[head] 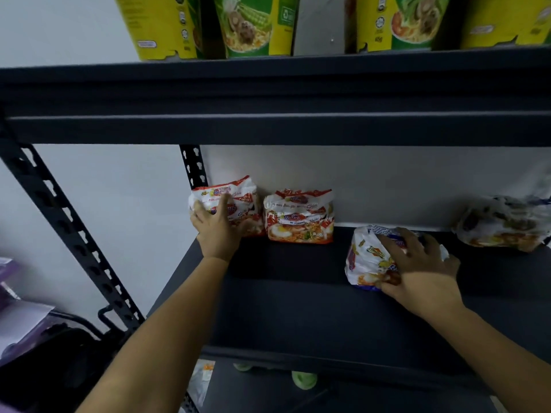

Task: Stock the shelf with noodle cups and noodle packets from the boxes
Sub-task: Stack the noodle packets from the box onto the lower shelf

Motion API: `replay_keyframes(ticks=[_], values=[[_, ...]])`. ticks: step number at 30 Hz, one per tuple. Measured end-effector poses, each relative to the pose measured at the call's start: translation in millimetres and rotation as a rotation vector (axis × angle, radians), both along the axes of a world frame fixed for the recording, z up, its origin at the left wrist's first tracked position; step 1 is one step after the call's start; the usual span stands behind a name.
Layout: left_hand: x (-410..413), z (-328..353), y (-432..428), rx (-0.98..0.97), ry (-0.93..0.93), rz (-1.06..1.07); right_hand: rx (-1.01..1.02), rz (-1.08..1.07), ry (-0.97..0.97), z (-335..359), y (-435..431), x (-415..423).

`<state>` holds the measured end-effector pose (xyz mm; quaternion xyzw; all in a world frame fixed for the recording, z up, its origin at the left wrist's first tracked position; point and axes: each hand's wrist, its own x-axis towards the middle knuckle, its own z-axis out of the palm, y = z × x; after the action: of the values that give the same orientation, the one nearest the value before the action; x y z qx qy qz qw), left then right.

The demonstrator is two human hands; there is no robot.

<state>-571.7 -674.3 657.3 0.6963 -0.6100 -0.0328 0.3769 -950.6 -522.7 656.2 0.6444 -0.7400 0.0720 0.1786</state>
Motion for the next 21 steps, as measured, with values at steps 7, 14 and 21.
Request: replay_keyframes(ticks=[7,14,21], values=[[19,-5,-19,-0.186,0.042,-0.232,0.021,-0.038,0.012,4,1,4],[24,-20,-9,-0.016,-0.121,-0.195,0.025,-0.038,0.004,5,-1,6],[-34,-27,89,-0.084,-0.172,-0.439,0.091,-0.011,0.011,20,8,13]])
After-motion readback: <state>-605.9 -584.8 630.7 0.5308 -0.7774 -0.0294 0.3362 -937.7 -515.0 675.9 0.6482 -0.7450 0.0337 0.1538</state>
